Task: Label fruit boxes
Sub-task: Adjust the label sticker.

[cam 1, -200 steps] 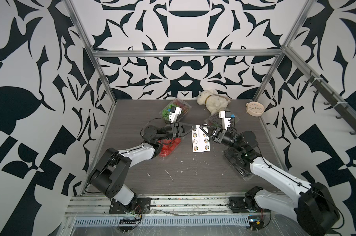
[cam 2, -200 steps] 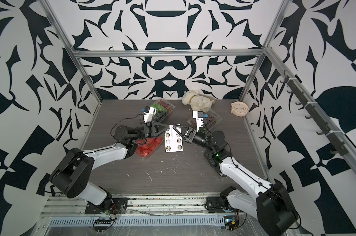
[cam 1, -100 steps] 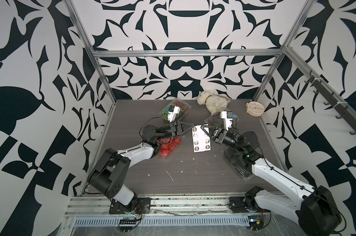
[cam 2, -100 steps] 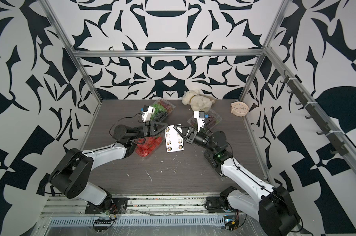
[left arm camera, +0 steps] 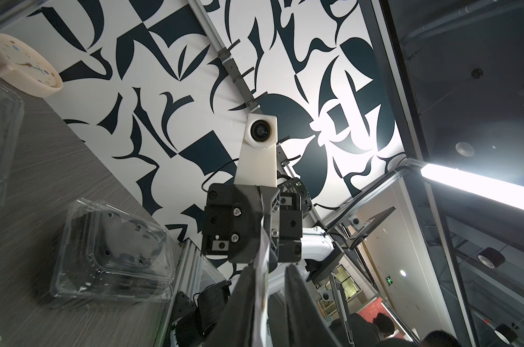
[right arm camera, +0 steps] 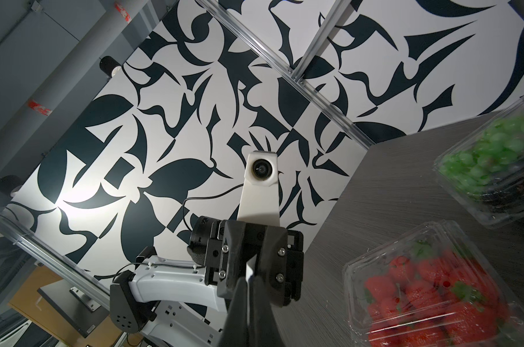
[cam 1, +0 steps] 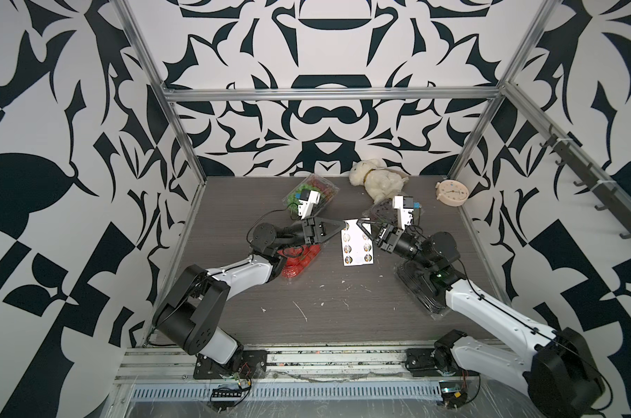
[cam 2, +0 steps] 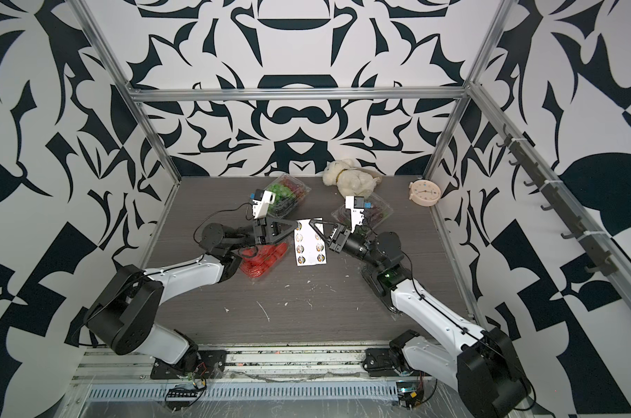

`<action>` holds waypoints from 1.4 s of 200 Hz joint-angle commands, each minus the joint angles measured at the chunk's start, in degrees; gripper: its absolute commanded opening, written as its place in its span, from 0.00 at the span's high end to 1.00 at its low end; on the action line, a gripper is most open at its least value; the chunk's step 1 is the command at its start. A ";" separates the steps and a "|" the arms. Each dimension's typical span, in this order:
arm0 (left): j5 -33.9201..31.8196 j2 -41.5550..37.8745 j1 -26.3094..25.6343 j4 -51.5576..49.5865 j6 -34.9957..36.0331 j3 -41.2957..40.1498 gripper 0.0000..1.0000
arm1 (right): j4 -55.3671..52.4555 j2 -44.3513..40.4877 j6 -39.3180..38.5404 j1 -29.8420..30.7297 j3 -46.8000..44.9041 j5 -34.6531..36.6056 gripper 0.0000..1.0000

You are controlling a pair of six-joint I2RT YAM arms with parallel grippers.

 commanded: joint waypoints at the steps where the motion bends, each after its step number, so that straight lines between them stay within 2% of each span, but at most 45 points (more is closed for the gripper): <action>1: 0.37 -0.78 -0.44 1.39 0.58 0.38 0.81 | 2.45 -0.33 -0.43 -0.22 0.10 0.16 1.00; 68: -2.22 -0.33 -0.52 1.39 0.27 0.24 0.90 | 2.65 -1.03 -0.33 -0.23 -0.50 0.54 1.00; 83: -4.12 -0.56 -0.78 1.36 0.19 -0.43 0.82 | 2.74 -1.33 -0.26 -0.24 -1.01 1.50 1.00; 101: -8.08 -0.98 -1.52 1.39 0.76 -1.84 0.77 | 3.06 -1.87 0.19 -0.25 -1.80 3.23 1.00; 148: -13.66 -1.28 -3.31 1.47 2.16 -3.62 0.77 | 4.06 -2.34 0.55 -0.22 -2.84 5.57 1.00; 280: -13.91 0.75 -5.35 1.47 2.84 -2.63 0.83 | 4.40 -2.61 0.86 -0.30 -3.14 6.57 1.00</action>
